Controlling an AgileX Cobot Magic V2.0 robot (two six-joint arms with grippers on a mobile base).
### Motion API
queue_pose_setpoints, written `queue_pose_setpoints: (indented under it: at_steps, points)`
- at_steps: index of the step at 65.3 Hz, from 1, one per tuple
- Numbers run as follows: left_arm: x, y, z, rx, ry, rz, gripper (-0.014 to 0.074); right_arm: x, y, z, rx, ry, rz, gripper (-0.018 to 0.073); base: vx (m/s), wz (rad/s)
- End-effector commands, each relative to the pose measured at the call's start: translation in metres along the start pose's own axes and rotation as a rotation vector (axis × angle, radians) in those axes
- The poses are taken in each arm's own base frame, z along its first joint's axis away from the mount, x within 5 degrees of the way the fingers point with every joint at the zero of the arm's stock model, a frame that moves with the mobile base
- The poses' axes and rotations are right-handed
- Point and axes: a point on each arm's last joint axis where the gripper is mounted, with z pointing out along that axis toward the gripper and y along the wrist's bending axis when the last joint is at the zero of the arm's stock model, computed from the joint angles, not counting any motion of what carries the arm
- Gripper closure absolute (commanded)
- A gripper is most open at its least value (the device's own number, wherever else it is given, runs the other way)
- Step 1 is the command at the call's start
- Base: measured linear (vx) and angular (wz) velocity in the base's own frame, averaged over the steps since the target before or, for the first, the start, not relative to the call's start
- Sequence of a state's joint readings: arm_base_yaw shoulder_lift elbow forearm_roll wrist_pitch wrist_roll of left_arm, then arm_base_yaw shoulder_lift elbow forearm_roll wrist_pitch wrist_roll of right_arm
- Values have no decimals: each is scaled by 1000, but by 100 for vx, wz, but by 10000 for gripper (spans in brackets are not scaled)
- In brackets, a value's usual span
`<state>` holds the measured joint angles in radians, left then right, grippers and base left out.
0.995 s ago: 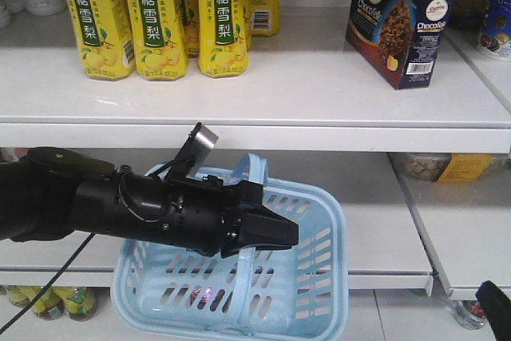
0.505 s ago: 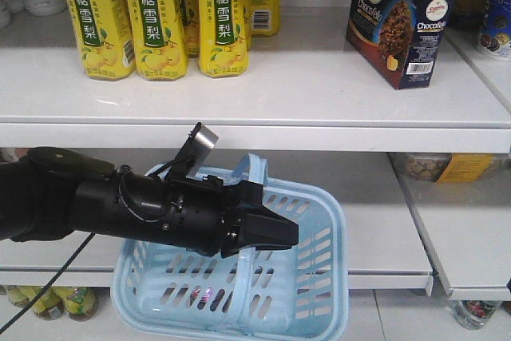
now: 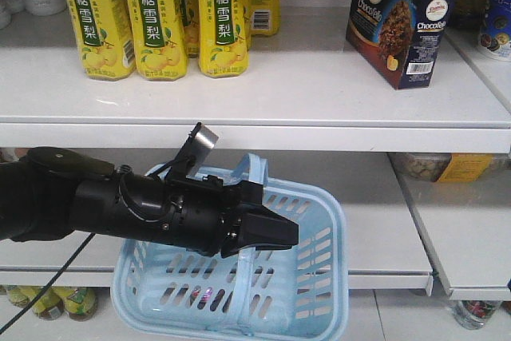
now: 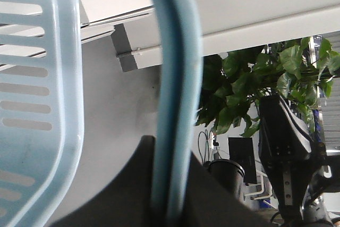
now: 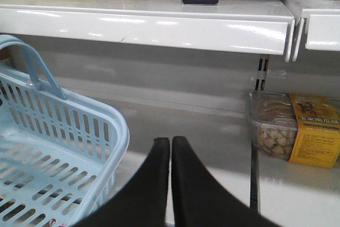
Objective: Left arm holds basket, right arm returns cookies
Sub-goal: 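Swing the empty basket with the left gripper away from the shelf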
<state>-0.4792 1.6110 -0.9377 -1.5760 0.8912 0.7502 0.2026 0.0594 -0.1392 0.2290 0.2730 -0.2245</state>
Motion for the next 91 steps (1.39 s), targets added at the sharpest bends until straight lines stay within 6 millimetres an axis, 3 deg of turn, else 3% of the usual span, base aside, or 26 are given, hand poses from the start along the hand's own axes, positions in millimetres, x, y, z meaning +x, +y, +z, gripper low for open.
queue_pose_setpoints:
  at_steps: [1, 8, 16, 31, 45, 65, 91]
  points:
    - [-13, -21, -11, 57, -111, 18, 603, -15, -2, -1, 22, -89, 1, 567, 0, 0]
    - [-12, -20, -11, 55, -97, 26, 603, -15, -2, -1, 22, -89, 1, 567, 0, 0]
    - [1, -34, -20, 79, -67, 82, 603, -15, -2, -1, 22, -89, 1, 567, 0, 0]
    - [54, -48, -57, 26, -160, 158, 603, -15, -2, -1, 22, -91, 1, 567, 0, 0]
    - [111, -47, -103, -91, -216, 435, 603, -15, -2, -1, 22, -91, 1, 567, 0, 0]
    - [148, -18, -145, -297, -507, 665, 603, -15, -2, -1, 22, -90, 1, 567, 0, 0]
    - [171, 47, -170, -654, -800, 902, 603, -15, -2, -1, 22, -89, 1, 567, 0, 0]
